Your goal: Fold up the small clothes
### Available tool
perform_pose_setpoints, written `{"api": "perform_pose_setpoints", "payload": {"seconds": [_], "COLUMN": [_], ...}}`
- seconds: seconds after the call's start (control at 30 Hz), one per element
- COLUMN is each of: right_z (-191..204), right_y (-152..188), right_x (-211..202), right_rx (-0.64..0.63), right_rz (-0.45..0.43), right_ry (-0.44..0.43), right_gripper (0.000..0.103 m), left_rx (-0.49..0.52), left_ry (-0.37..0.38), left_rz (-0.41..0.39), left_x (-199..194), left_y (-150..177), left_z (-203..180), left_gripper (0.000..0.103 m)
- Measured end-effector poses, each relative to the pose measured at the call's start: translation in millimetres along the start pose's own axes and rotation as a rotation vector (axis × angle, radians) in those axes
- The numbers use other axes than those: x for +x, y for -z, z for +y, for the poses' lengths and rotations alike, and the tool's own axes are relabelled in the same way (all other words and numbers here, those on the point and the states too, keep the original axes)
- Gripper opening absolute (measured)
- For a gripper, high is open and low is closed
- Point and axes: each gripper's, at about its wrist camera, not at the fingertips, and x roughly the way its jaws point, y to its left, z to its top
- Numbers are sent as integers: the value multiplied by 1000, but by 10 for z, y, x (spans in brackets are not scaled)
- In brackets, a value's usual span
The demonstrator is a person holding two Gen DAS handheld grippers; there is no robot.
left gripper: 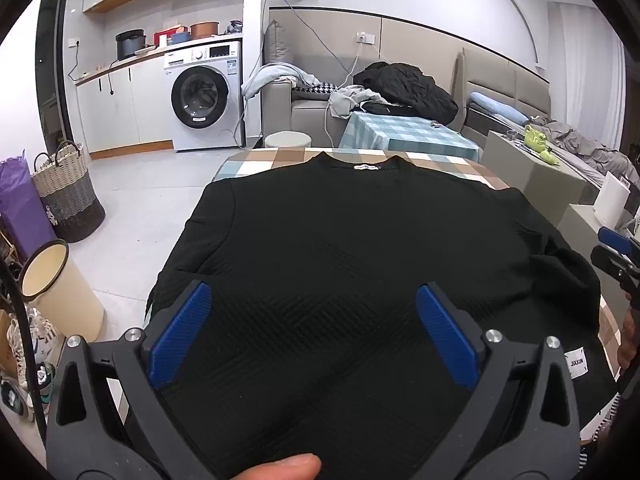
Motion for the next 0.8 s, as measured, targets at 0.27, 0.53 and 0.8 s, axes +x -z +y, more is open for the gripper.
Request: {"api": "perform_pose_setpoints", "payload": {"seconds": [0.27,0.53,0.8], "right_z": [-59,-64,-23], "right_y": [-11,-48,-93], "right_x": [-16,28,78], "right_rx": [46,43,35], "right_rz": [-11,16,37], "right_ry": [-29,-17,-11], "right_gripper": [103,103,103], "left_rx": [1,0,-1], "left_ry": [-4,-2,6], "left_rz": [-7,-2,-8], "left_x": [0,1,13], "left_y": [1,21,-10], "left_z": [0,-5,28], "left_gripper": [102,102,102]}}
